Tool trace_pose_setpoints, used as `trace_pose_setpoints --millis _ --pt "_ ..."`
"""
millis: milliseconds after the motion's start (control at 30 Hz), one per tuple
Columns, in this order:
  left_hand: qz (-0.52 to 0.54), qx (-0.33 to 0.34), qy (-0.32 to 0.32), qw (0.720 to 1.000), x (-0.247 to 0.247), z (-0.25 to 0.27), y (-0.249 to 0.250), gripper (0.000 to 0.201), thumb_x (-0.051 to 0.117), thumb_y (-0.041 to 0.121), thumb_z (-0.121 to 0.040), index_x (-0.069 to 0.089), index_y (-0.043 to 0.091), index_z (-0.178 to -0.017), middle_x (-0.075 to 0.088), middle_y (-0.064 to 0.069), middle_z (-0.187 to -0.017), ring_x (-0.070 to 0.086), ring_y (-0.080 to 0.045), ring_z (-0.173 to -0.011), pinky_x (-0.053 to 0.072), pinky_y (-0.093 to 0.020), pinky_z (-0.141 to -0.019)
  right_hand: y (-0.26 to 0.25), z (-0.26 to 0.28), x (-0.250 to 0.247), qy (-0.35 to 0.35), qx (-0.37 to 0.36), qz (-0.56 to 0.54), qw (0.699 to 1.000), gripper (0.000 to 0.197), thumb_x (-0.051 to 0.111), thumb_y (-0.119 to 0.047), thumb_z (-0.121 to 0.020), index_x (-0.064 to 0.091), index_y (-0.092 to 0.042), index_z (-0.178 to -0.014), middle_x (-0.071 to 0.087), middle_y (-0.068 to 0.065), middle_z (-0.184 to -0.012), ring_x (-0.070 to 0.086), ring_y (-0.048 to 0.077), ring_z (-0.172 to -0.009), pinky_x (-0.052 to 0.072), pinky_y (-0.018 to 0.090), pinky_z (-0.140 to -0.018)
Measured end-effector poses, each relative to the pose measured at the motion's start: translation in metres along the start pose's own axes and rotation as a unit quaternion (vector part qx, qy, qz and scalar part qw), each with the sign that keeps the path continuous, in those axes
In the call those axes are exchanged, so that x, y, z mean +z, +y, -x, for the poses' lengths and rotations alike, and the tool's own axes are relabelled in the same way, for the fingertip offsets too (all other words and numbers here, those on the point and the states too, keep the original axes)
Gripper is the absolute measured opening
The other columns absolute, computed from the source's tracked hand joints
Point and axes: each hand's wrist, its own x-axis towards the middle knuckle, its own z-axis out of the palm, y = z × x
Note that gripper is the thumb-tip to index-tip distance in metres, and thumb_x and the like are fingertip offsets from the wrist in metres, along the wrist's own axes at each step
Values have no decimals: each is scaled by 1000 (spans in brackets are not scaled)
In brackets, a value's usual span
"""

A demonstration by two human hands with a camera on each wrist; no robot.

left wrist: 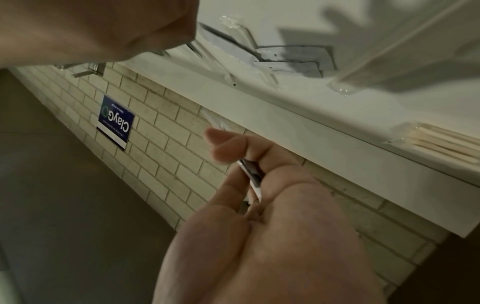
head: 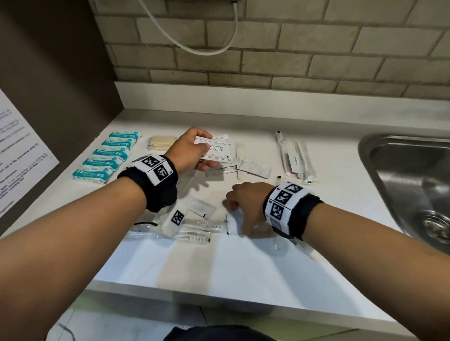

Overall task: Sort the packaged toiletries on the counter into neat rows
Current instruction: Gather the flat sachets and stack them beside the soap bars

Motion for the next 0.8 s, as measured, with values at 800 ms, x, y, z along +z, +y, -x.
trace_pose_setpoints --millis 800 --pt "-57 -7 17 998 -13 -11 -9 25 40 0 -92 54 18 -102 69 -13 -97 68 -18 -53 39 -25 -46 35 -10 -61 220 -31 -263 939 36 87 -15 -61 62 -13 -87 50 -6 -73 44 10 -55 38 21 -48"
